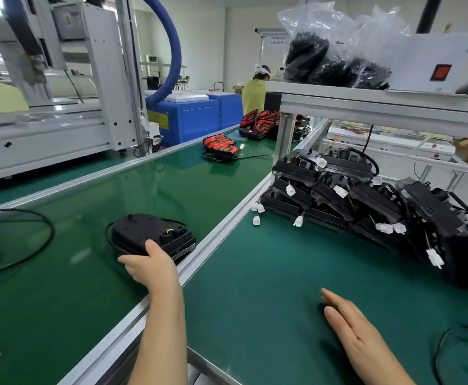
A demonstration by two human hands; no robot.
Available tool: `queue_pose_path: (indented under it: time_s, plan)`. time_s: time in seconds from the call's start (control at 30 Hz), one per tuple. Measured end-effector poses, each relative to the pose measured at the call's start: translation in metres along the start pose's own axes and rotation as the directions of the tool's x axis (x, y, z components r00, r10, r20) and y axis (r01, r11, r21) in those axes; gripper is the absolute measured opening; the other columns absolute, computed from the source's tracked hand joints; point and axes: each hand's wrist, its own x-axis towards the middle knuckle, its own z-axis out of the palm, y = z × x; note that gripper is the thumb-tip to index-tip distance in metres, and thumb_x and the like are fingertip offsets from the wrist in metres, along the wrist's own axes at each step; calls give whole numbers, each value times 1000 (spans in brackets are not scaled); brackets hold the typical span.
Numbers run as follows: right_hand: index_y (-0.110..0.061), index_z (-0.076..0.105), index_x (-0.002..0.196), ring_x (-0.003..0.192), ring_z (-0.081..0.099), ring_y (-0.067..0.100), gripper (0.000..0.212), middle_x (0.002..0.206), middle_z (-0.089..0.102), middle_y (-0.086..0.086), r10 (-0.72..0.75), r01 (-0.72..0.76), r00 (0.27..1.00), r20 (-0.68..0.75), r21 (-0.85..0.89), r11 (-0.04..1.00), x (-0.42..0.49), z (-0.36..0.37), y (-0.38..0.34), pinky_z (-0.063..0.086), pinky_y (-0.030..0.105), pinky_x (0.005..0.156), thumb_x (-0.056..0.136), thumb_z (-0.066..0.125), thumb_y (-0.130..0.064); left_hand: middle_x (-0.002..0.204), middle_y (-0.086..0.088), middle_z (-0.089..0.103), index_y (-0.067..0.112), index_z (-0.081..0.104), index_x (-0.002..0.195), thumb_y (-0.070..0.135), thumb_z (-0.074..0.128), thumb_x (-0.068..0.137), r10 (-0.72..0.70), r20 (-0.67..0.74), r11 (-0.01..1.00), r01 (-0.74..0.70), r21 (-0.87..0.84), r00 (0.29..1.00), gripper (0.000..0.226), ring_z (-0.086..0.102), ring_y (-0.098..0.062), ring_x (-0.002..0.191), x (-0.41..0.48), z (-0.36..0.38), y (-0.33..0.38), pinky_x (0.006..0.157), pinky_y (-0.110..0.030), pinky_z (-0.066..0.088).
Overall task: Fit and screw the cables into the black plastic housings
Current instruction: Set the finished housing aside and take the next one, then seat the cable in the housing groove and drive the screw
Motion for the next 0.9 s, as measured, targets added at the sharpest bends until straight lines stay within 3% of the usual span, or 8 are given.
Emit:
queue_pose_path:
  time_s: [0.17, 0.43, 0.57, 0.63, 0.73, 0.8, 0.9]
  plan:
    - [-29, 53, 129, 123, 45, 3, 34, 126, 55, -14, -11, 11, 1000, 4, 9, 1000, 0, 1, -4, 29, 20, 100, 96, 50, -24, 159, -13, 2, 0, -1, 149, 26, 38, 101, 42, -22, 999, -42, -6, 999, 68, 5, -29, 146, 0, -4, -3, 119, -41, 8]
    - [-28, 55, 126, 122, 45, 3, 31, 125, 54, -15, -8, 7, 1000, 15, 19, 1000, 2, 1, -4, 28, 18, 98, 96, 50, -23, 158, -14, 7, -5, 16, 146, 15, 34, 100, 153, -71, 987, -149, 59, 986, 53, 6, -32, 145, 2, -11, -2, 117, -44, 10]
    - [-33, 56, 120, 122, 45, 3, 26, 123, 52, -18, -10, 10, 1000, 25, 9, 1000, 2, 2, -3, 28, 17, 98, 96, 49, -26, 157, -16, 12, -3, 26, 145, 6, 40, 96, 356, -93, 931, -343, 128, 930, 52, 4, -32, 145, -15, -12, 8, 117, -44, 5]
    - [-32, 55, 122, 123, 43, 1, 27, 124, 50, -19, -20, 20, 999, 30, -11, 1000, 3, 2, -2, 28, 16, 100, 96, 49, -27, 156, -18, 16, -3, 33, 141, 6, 44, 93, 578, -77, 810, -560, 172, 812, 51, 3, -29, 145, -31, -5, 14, 117, -48, 2]
    - [-31, 49, 129, 124, 40, -6, 34, 128, 45, -21, -34, 39, 996, 86, -63, 997, 6, 0, 0, 26, 10, 102, 96, 52, -31, 146, -14, 37, 2, 47, 132, 8, 44, 93, 769, 126, 623, -779, 77, 627, 40, 20, -23, 141, -62, 18, 20, 116, -43, 15]
    - [-36, 49, 127, 120, 43, -8, 35, 126, 46, -26, 2, 1, 996, 85, -27, 1000, 7, -11, 2, 29, 11, 102, 93, 57, -32, 126, 4, 57, 14, 58, 122, 13, 44, 97, 706, 423, 646, -762, -55, 568, 29, 46, -15, 125, -87, 39, 18, 102, -29, 34]
    - [-36, 56, 117, 110, 56, 3, 33, 119, 58, -18, 84, -68, 982, -168, 95, 993, 20, -50, 6, 39, 19, 97, 88, 66, -25, 97, 15, 68, 28, 65, 106, 24, 46, 97, 500, 767, 647, -762, -22, 402, 21, 61, -8, 95, -126, 67, 4, 81, -27, 46]
